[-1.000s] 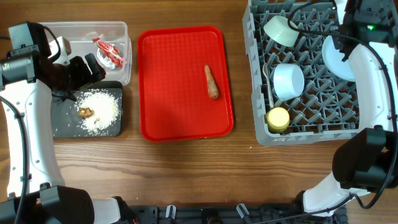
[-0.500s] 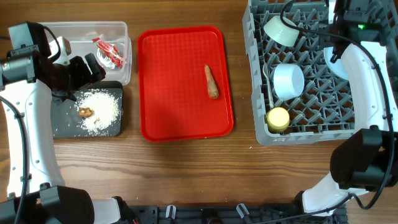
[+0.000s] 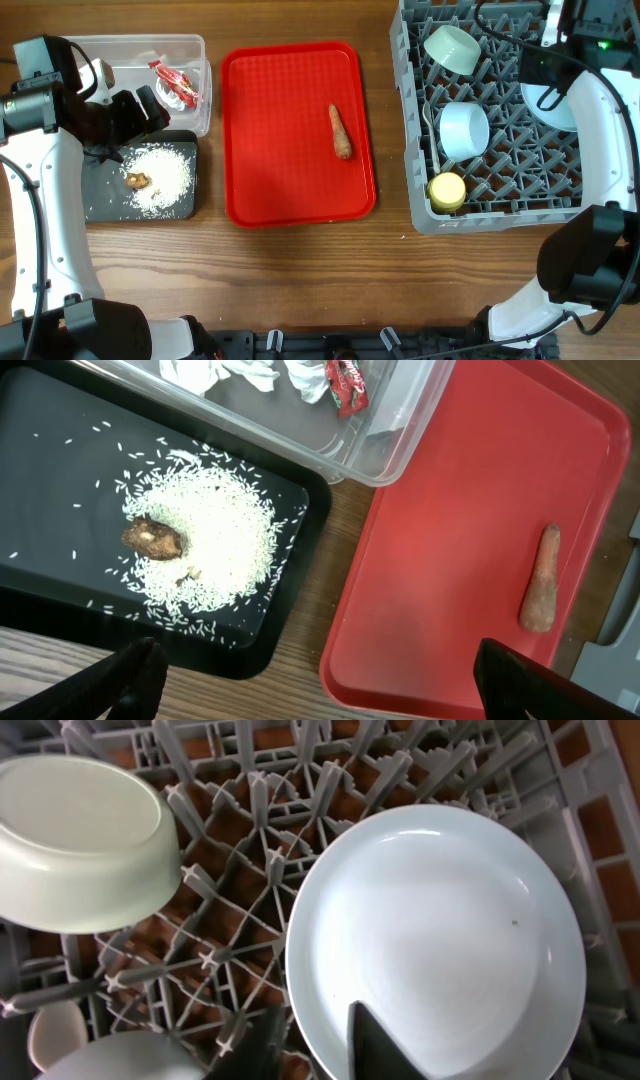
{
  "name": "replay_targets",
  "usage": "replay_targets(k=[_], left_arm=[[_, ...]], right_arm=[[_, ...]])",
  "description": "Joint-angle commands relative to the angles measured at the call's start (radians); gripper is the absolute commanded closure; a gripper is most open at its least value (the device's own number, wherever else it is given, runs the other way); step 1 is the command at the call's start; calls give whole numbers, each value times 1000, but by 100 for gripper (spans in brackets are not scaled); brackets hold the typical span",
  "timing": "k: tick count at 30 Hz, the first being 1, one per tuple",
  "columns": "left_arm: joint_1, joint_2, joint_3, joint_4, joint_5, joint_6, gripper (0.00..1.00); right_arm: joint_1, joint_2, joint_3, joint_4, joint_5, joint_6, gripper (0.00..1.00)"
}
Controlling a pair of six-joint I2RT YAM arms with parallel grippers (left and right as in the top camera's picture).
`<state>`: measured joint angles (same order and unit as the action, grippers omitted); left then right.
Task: Sort waste into correct bins and load items into the dishwasher rack
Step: 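Carry the plate right and stand it upright in the rack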
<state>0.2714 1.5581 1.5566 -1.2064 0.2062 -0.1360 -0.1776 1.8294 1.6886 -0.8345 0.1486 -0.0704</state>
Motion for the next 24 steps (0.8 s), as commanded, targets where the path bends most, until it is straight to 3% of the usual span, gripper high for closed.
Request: replay_targets(k=[1,12,24], left_arm=[[6,-19,0,1,2,-2,0],[6,-19,0,1,2,-2,0],[6,-19,0,1,1,-2,0]], right_arm=[[-3,36,-17,-2,-46,56,93],[-3,156,-53,8,-37,152,96],[-3,169,-51,18,-40,161,96]])
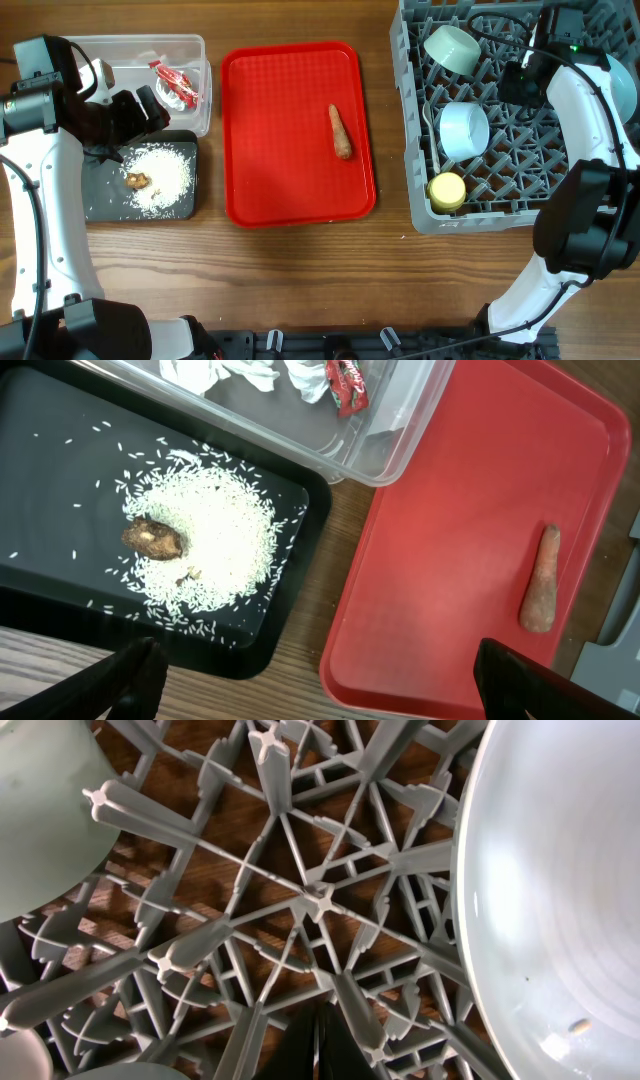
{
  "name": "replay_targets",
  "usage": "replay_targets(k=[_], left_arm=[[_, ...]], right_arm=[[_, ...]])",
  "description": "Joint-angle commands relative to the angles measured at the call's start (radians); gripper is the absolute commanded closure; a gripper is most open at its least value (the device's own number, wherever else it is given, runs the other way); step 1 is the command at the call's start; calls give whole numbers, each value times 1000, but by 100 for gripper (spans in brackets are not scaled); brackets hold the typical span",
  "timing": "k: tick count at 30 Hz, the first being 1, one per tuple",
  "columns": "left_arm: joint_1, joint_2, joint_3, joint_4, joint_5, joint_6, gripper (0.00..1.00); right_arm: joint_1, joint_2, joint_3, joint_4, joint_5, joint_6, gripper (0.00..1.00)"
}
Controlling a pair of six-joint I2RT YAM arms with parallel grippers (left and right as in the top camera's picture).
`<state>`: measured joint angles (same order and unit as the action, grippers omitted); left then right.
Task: Sort waste into correct bins and load items into the dishwasher rack
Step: 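Carry the plate right and stand it upright in the rack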
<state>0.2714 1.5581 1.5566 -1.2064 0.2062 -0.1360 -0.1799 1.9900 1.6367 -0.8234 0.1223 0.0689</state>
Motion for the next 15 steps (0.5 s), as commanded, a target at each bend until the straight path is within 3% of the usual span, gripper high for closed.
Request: replay_targets(k=[1,6,8,9,13,15], left_arm=[[6,-19,0,2,2,-2,0],[6,-19,0,2,2,-2,0],[6,-19,0,2,2,-2,0],[6,-19,0,1,1,-2,0],[6,-19,0,1,2,-2,0],[6,-19,0,1,2,-2,0]], right_arm=[[-1,0,5,3,-20,35,96],[-18,-97,26,-4,-42,117,94],[-45,-162,28,-4,-62,155,54],[-64,-193,28,-5,-71,177,41],[-183,-285,28,-17,-153,204,24],[-253,-301,28,-45,-215,204,21]])
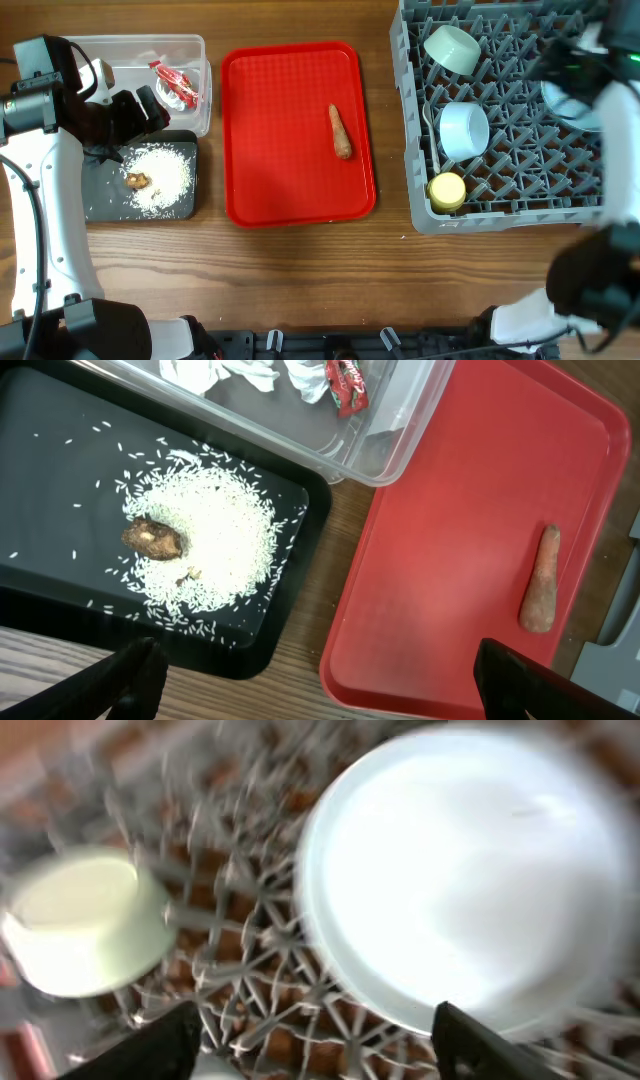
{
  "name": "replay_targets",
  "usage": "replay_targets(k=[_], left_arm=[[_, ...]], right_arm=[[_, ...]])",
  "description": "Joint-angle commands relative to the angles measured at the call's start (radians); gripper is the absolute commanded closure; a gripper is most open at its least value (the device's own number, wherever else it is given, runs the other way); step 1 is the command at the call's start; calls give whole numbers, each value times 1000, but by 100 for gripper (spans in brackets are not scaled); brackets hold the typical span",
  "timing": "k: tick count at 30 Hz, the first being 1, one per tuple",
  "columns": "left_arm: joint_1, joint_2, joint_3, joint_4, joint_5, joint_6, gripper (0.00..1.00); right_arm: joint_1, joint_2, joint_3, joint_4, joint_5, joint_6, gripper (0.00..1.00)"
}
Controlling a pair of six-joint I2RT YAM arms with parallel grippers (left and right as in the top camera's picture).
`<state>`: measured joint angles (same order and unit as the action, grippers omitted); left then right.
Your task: Sort waste into correct bins and load items into the dishwasher rack
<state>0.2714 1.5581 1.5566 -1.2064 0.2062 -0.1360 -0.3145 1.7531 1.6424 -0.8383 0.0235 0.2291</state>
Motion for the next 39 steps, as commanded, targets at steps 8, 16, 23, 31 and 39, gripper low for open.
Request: replay_targets(k=[8,16,23,31,39], left_arm=[[6,-19,0,2,2,-2,0],[6,-19,0,2,1,-2,0],[6,-19,0,1,2,-2,0],[6,-19,0,1,1,-2,0],[6,-19,0,1,1,-2,0]], right_arm=[[-330,-32,18,-127,-263,44,22],[-358,58,18,-151,-216,101,44],[-358,151,18,-150,-213,114,57],[-358,233,18,-126,-178,114,64],[-358,254,17,-89,-177,114,76]])
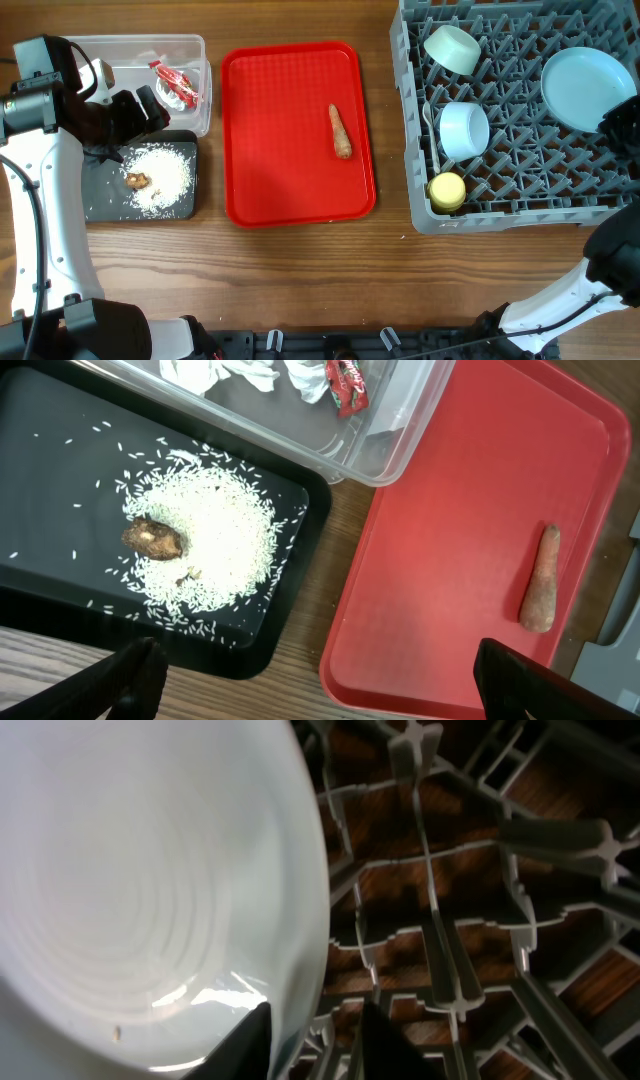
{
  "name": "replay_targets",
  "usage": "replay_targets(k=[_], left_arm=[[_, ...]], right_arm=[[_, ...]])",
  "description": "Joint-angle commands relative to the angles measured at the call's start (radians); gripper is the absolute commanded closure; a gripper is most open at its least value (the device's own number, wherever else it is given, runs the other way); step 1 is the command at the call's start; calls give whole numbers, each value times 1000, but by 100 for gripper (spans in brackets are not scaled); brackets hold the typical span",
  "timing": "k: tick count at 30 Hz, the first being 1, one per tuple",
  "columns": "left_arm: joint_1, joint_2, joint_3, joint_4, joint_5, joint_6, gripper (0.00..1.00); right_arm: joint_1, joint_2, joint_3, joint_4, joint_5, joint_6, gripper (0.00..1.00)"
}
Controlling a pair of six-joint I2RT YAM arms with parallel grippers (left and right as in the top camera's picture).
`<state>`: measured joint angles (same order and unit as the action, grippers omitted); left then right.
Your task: Sort waste into correct bins and load items into the dishwasher rack
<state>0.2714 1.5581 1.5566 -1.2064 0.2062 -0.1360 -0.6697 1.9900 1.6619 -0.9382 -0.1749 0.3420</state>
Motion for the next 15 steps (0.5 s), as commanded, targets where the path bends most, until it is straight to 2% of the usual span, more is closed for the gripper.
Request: replay_targets(k=[1,5,15], left_arm=[[6,-19,0,2,2,-2,0],[6,-19,0,2,2,-2,0],[6,-19,0,1,1,-2,0]], right_arm=[[-3,17,-3,14,21,2,80],[-3,17,-4,27,21,3,96],[-3,-35,7,46,16,-20,96]])
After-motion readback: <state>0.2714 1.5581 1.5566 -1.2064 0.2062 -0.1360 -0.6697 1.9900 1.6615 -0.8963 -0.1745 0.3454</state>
